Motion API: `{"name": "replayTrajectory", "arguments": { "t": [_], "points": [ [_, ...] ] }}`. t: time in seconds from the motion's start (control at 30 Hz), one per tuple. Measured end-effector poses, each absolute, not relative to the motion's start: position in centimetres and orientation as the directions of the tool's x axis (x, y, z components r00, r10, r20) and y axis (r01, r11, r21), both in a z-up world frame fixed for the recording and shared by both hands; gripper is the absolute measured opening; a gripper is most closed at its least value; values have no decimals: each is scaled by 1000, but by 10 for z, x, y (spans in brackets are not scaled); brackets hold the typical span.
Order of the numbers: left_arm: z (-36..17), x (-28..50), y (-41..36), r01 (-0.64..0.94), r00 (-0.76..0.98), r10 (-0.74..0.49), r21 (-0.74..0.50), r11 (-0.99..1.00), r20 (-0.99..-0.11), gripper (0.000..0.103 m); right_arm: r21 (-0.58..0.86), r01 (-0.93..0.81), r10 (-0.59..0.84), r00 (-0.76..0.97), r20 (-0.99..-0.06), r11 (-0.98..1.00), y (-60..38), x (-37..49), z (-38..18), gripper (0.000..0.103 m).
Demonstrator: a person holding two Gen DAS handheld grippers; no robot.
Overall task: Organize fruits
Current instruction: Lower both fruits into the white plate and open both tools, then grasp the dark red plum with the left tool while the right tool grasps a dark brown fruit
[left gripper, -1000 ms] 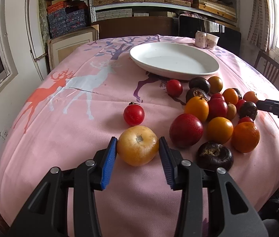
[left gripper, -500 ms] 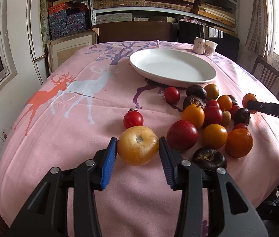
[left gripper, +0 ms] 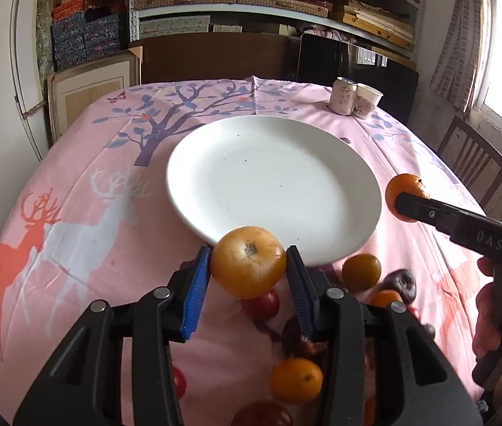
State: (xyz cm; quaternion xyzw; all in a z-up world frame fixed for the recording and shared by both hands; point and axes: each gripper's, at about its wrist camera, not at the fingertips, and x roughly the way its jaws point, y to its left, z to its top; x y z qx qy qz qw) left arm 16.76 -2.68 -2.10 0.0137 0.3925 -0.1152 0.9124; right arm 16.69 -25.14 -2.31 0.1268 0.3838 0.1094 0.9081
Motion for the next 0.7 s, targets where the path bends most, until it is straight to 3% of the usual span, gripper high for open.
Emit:
{"name": "replayTrajectory", "arguments": {
  "t": [0.13, 0.17, 0.23, 0.3, 0.53, 0.7],
  "points": [
    [-31, 209, -41, 210, 634, -174, -48, 977, -754, 43, 330, -109, 319, 649, -691, 937, -242, 196, -32, 48],
    [-33, 216, -42, 208, 621, -175, -55, 977, -764, 45, 344, -110, 330, 644, -690, 933, -241, 200, -33, 59],
    [-30, 218, -35, 195, 623, -198, -95, 976, -757, 66, 345, -90, 312, 674, -670, 934, -246, 196, -29, 71],
    [-19, 204, -28, 186, 672, -194, -91, 978, -714, 79, 339, -108, 312, 708, -634, 934, -250, 182, -24, 71],
    [-13, 118, -9, 258, 703, -220, -46, 965, -676, 81, 342, -135, 321, 751, -577, 930, -272, 118, -40, 76],
    [-37, 72, 4, 273, 674, -197, -7, 962, -712, 81, 475, -66, 362, 742, -565, 877, -311, 104, -53, 80]
  ]
}}
